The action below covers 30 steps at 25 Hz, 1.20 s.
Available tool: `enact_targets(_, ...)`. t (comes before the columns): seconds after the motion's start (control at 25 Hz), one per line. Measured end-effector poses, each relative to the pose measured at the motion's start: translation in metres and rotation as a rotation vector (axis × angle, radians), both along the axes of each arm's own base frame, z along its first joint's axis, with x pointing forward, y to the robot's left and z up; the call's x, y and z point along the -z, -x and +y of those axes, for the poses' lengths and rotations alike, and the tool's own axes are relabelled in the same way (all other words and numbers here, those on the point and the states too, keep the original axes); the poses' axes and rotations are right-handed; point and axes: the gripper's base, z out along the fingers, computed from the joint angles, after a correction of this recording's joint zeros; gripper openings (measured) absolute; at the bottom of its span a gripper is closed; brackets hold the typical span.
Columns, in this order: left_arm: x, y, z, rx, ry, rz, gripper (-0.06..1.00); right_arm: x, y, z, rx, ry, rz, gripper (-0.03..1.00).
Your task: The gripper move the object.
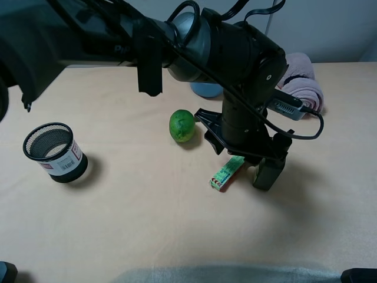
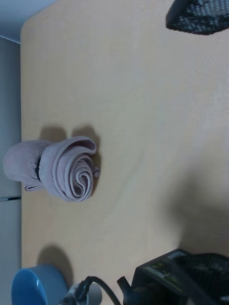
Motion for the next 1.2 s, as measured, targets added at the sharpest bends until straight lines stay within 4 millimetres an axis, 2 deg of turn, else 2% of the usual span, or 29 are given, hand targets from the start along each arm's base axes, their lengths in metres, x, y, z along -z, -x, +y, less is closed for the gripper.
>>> enact_targets(0.16,-0.003,0.001,0.002,0.000,-0.016,0.009,0.58,0.000,0.000,0.000,0.000,0.000,0.000,0.69)
enact_targets(0.6,-0.039,0.003,0.008,-0.012,0.010,-0.020,0.59,0.000,0.000,0.000,0.000,0.000,0.000,0.69)
enact_targets(1.16,-0.106,0.013,0.026,0.017,0.065,-0.065,0.76,0.000,0.000,0.000,-0.001,-0.002,0.000,0.69)
enact_targets(1.2,-0.106,0.013,0.026,0.017,0.065,-0.065,0.76,0.000,0.000,0.000,-0.001,-0.002,0.000,0.69)
